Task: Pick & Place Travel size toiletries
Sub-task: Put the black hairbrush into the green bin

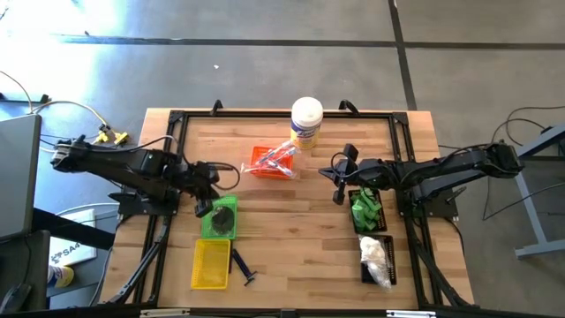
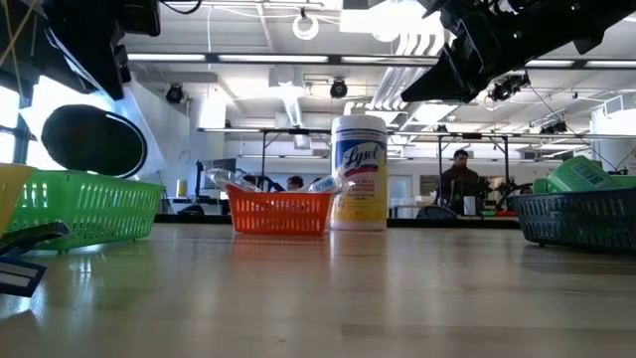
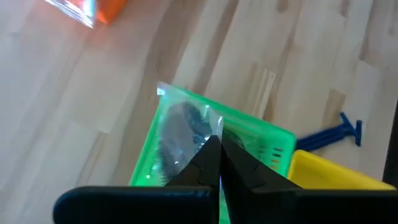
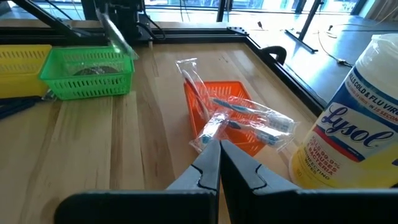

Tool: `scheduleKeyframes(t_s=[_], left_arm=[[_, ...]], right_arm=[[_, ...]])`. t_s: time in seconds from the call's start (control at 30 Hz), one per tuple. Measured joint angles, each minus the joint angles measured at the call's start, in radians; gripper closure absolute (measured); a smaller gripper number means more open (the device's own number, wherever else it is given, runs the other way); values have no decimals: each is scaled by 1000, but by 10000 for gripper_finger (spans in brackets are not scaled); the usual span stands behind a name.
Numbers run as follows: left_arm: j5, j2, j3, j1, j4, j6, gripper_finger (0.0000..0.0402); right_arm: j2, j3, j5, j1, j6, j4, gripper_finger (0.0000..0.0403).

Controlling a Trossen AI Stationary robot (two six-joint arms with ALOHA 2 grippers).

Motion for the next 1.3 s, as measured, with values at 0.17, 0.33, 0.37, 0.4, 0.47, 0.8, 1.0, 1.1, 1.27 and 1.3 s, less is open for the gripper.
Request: scheduleKeyframes(t_s=[0.17, 0.33, 0.37, 0.4, 0.47, 0.8, 1.0, 1.1, 1.27, 1.3], left_arm=[[-87, 37, 0, -98, -3, -40, 401], [-142, 99, 0, -143, -3, -82, 401], [-142, 114, 0, -146, -4, -89, 401], [-143, 130, 0, -150, -6, -92, 401], [-143, 162, 1, -156, -10, -103, 401], [-85, 283, 2, -155, 1, -118, 401], [-86, 291, 2, -155, 0, -117, 401], [-86, 291, 2, -155, 0, -115, 401], [-87, 291, 2, -154, 1, -115, 401], [-88, 291, 2, -154, 1, -115, 401]], right_arm=[[0, 0, 0, 0, -6, 0, 400], [0, 0, 0, 0, -6, 0, 400], [0, 0, 0, 0, -6, 0, 400], [0, 0, 0, 0, -6, 0, 400], [0, 0, 0, 0, -6, 0, 400], [0, 0, 0, 0, -6, 0, 400], [0, 0, 0, 0, -6, 0, 400], [0, 0, 0, 0, -6, 0, 400], [0, 0, 0, 0, -7, 0, 400], [0, 0, 0, 0, -10, 0, 400]])
